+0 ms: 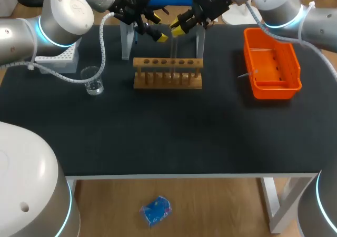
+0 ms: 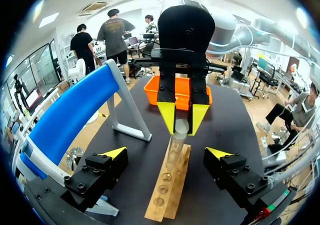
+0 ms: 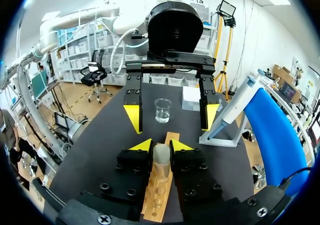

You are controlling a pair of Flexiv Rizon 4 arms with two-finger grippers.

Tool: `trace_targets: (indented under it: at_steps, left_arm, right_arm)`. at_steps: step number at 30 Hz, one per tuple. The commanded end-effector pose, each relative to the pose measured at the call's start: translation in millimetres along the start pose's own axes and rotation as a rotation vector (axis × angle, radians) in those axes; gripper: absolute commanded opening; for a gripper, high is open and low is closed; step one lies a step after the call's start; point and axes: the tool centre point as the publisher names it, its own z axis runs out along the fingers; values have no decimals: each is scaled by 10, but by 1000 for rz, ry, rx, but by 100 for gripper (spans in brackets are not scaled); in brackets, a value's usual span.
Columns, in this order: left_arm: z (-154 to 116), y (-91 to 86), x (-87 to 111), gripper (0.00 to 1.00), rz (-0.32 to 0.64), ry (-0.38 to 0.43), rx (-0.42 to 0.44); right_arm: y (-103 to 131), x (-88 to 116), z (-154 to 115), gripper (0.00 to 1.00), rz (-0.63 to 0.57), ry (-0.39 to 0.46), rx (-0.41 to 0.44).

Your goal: Invert the test tube, pick up the pipette, mount the tip to pipette, aspirate from beaker and dispense into the tube, eject the tip, return the pipette, and cap with the stopper.

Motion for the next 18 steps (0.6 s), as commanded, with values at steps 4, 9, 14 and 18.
trace_targets:
  at_steps: [4,9,14,18]
  left_arm:
    - [7,11,-1,100,2,0,5]
    - [7,11,-1,100,2,0,5]
    - [7,11,-1,100,2,0,5]
    - [7,11,-1,100,2,0,5]
  right_arm:
    - [-27,13,15,0,4,3,2]
    - [-49,26,32,0,11,4,2]
    - [-77,38,51,0,18,7,0]
    - [-102,51,78,0,23,11,2]
